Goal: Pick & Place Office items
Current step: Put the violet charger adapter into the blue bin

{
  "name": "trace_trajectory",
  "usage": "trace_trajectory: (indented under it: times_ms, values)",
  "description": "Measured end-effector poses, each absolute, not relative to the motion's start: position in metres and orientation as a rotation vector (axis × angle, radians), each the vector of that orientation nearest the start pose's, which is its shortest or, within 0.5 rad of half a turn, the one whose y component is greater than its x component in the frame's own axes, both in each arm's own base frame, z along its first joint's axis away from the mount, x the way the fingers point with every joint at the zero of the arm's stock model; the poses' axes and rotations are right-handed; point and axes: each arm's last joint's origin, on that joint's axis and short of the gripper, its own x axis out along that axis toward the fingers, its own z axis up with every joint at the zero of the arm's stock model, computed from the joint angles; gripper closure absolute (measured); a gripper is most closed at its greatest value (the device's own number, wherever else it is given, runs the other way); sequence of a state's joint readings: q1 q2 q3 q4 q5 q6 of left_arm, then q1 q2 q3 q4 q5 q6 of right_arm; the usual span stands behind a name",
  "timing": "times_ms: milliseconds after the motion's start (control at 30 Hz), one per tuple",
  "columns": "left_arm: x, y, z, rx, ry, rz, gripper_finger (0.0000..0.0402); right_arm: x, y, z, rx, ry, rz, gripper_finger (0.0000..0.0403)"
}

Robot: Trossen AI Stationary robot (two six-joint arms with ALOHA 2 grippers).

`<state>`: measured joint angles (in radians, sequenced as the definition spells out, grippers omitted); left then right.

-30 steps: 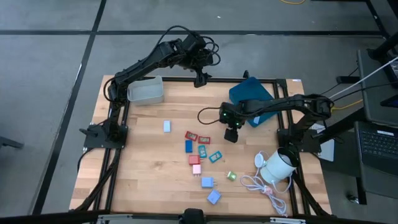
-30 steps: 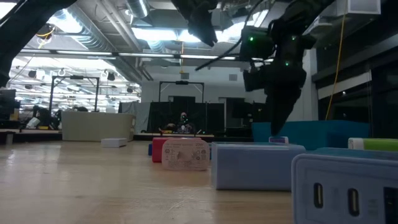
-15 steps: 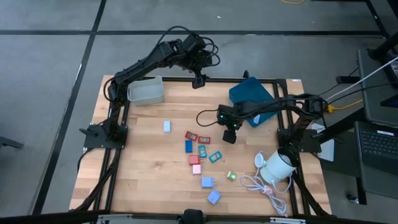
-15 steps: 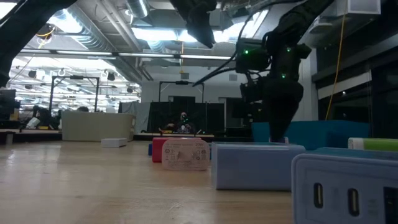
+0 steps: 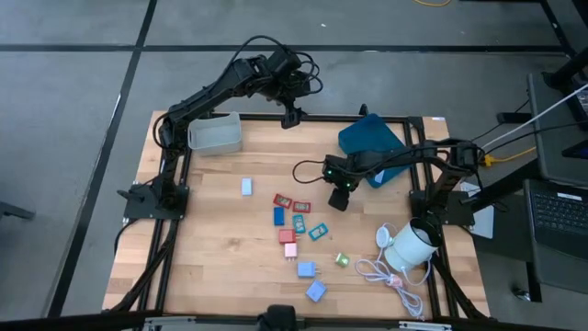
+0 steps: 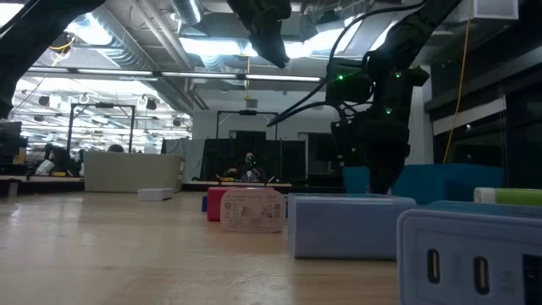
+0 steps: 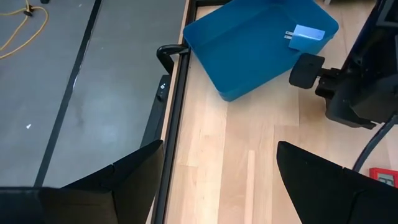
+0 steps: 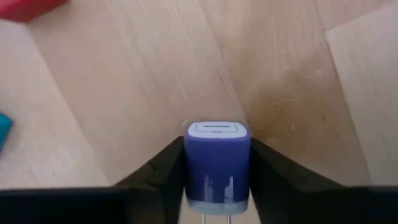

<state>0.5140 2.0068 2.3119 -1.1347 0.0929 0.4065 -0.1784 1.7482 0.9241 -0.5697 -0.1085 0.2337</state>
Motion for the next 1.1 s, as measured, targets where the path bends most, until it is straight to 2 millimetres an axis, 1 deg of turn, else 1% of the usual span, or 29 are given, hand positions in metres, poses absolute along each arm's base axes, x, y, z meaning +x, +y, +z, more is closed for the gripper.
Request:
trace_trajectory:
  times_ms: [133,200,300,400,467,600,733,833,933,1033,1100]
  values:
    - [0.36,0.201,0.402,0.144,0.86,0.218,0.0096,0.291,-0.053,0.136,0.458,1.341,-0.23,0.0272]
    - [0.36,0.202,0.402,0.144,0.86,0.221,0.0096,0.295,-0.054,0.145,0.464,1.301,-0.218,0.0272]
    - [0.358,0.205,0.402,0.139,0.861,0.229,0.0096,0.303,-0.059,0.168,0.491,1.195,-0.188,0.0272]
    - [0.356,0.208,0.402,0.136,0.861,0.237,0.0096,0.306,-0.064,0.186,0.531,1.142,-0.177,0.0272]
    - [0.355,0.211,0.402,0.134,0.861,0.244,0.0096,0.31,-0.068,0.206,0.538,1.062,-0.16,0.0272]
    - [0.351,0.217,0.403,0.133,0.861,0.259,0.0096,0.307,-0.077,0.24,0.533,0.933,-0.179,0.0272]
    - [0.347,0.224,0.403,0.116,0.846,0.251,0.0096,0.288,-0.094,0.279,0.531,0.734,-0.293,0.0272]
    - [0.345,0.228,0.403,0.1,0.837,0.251,0.0096,0.266,-0.103,0.305,0.516,0.63,-0.386,0.0272]
    - [0.343,0.231,0.404,0.097,0.828,0.256,0.0096,0.24,-0.107,0.329,0.492,0.528,-0.476,0.0272]
    - [0.343,0.235,0.406,0.06,0.772,0.235,0.0096,0.216,-0.112,0.339,0.474,0.528,-0.585,0.0272]
    - [0.343,0.239,0.409,0.028,0.718,0.217,0.0096,0.203,-0.115,0.336,0.456,0.581,-0.655,0.0272]
